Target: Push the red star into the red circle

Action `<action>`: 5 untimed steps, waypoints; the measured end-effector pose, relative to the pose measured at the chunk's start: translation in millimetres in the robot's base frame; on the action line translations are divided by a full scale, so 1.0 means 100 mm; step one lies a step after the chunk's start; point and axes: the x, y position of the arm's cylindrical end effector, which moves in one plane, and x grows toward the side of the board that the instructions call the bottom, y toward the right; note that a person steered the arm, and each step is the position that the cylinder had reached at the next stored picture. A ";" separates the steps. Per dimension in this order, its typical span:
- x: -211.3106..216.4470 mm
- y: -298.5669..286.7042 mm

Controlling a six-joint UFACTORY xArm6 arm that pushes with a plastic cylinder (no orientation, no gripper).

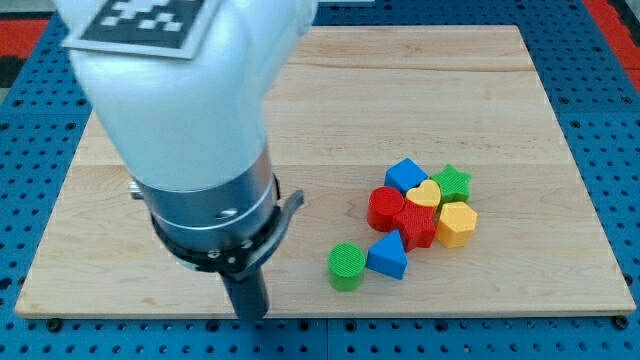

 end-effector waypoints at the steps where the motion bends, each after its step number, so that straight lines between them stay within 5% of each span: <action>1: 0.00 0.42; 5: -0.01 1.49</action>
